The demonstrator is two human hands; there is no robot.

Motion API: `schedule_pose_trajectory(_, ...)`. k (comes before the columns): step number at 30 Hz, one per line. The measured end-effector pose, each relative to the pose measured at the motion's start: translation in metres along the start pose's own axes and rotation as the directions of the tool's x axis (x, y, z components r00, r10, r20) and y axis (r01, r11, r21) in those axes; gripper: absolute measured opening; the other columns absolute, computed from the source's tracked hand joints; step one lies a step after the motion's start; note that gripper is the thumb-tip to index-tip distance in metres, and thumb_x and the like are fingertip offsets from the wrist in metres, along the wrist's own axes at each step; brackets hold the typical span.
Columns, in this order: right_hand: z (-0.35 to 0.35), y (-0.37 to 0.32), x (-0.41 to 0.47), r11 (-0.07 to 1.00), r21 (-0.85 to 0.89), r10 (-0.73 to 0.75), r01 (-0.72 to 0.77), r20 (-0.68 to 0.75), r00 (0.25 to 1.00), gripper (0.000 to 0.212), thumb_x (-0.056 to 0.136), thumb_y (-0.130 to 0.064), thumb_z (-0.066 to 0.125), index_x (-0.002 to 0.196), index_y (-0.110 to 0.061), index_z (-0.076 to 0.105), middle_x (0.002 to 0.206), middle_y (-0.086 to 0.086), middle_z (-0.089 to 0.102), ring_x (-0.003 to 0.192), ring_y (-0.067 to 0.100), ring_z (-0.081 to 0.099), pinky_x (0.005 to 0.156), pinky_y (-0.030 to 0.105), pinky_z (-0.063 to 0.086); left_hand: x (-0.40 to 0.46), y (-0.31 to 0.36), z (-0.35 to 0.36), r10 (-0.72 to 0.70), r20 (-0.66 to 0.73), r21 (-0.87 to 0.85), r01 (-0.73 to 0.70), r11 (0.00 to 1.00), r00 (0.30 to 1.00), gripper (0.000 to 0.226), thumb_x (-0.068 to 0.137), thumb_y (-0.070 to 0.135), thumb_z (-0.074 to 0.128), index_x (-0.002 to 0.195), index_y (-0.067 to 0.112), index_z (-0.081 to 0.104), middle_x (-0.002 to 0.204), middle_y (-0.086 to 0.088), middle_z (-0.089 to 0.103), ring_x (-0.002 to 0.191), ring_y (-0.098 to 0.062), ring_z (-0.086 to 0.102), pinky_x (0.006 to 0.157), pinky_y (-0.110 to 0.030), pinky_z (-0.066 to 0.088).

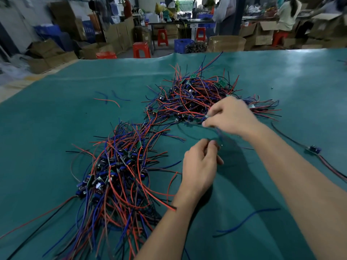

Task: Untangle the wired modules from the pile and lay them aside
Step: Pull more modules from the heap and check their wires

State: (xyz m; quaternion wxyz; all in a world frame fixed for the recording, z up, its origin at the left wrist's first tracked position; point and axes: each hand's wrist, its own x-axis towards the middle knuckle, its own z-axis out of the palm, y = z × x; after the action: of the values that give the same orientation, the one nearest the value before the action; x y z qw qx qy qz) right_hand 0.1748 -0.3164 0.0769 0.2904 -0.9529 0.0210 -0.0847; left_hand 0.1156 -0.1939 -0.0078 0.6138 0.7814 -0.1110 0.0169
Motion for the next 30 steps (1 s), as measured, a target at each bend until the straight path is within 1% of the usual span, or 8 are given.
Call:
schedule_pose_trajectory(2,-0.019,0.005,-0.015,0.953,0.303,0.021,-0.012,-0.026,0.999,0.015,0.072,-0.022,0.084,0.06,-0.02,0.075,0.053,-0.003,0.066,0.052,0.008,0.055,0.056,0.021,0.039,0.0,-0.001,0.0,0.01,-0.018,-0.014,-0.011,1.0,1.0,0.038,0.094,0.044,0.039,0.087,0.015,0.061,0.067,0.002,0.072,0.064,-0.019,0.057,0.073,-0.05,0.054)
schedule_pose_trajectory(5,-0.038,0.01,-0.037,0.671,0.741,0.117,-0.016,-0.084,0.99,0.007,0.076,-0.012,0.078,0.072,-0.008,0.075,0.046,0.003,0.056,0.045,0.017,0.045,0.048,0.023,0.032,-0.002,-0.002,0.001,0.007,-0.035,-0.088,-0.01,0.996,0.999,0.039,0.098,0.05,0.034,0.091,0.021,0.06,0.068,-0.001,0.072,0.06,-0.017,0.057,0.064,-0.05,0.05)
schedule_pose_trajectory(8,-0.029,0.009,-0.055,0.441,0.892,0.194,-0.095,0.009,0.981,0.01,0.083,-0.013,0.075,0.083,-0.003,0.073,0.046,0.0,0.054,0.038,0.009,0.041,0.039,0.016,0.031,-0.002,-0.002,0.001,0.001,-0.039,-0.149,-0.007,0.989,0.999,0.052,0.097,0.064,0.027,0.094,0.025,0.062,0.067,-0.002,0.072,0.055,-0.014,0.057,0.056,-0.037,0.044)
schedule_pose_trajectory(14,0.048,0.008,-0.083,0.517,0.826,0.341,-0.225,0.042,0.939,0.013,0.096,-0.021,0.069,0.087,-0.014,0.074,0.063,0.004,0.065,0.043,0.015,0.051,0.039,0.02,0.038,0.002,-0.007,0.001,-0.037,-0.067,-0.183,0.024,0.983,0.997,0.062,0.089,0.076,0.031,0.079,0.022,0.061,0.066,-0.001,0.06,0.064,-0.025,0.051,0.063,-0.051,0.044)
schedule_pose_trajectory(18,0.061,0.017,-0.087,0.872,0.487,0.202,-0.051,-0.262,0.944,0.016,0.095,-0.03,0.067,0.102,-0.03,0.081,0.089,-0.018,0.077,0.085,0.003,0.071,0.08,0.028,0.057,0.003,-0.008,0.0,0.018,-0.116,-0.085,-0.028,0.996,0.993,0.043,0.096,0.053,0.041,0.085,0.017,0.063,0.067,0.005,0.058,0.062,-0.024,0.052,0.06,-0.051,0.051)
schedule_pose_trajectory(21,0.056,0.021,-0.085,0.942,0.335,0.119,-0.002,-0.328,0.937,0.015,0.091,-0.028,0.07,0.1,-0.032,0.081,0.097,-0.022,0.077,0.094,-0.001,0.07,0.089,0.023,0.054,0.005,-0.011,-0.001,0.035,-0.116,-0.046,-0.041,0.998,0.993,0.03,0.102,0.035,0.047,0.087,0.014,0.062,0.067,0.004,0.059,0.062,-0.028,0.056,0.062,-0.055,0.052)
schedule_pose_trajectory(25,0.05,0.028,-0.075,0.677,0.729,0.286,-0.1,-0.136,0.948,0.017,0.087,-0.017,0.075,0.082,-0.032,0.082,0.074,-0.014,0.074,0.06,0.003,0.062,0.059,0.026,0.049,0.005,-0.009,-0.001,0.035,-0.07,-0.133,-0.044,0.99,0.997,0.015,0.102,0.016,0.054,0.095,0.015,0.067,0.062,0.005,0.061,0.049,-0.012,0.053,0.051,-0.025,0.043)
schedule_pose_trajectory(30,0.041,0.036,-0.073,0.508,0.851,0.285,-0.132,-0.022,0.958,0.013,0.085,-0.01,0.078,0.08,-0.022,0.082,0.073,-0.002,0.07,0.052,0.01,0.048,0.043,0.023,0.037,0.004,-0.009,0.0,0.115,0.039,-0.096,-0.111,0.989,0.993,0.025,0.101,0.001,0.048,0.108,0.017,0.067,0.073,0.005,0.064,0.054,-0.009,0.053,0.059,-0.025,0.047)
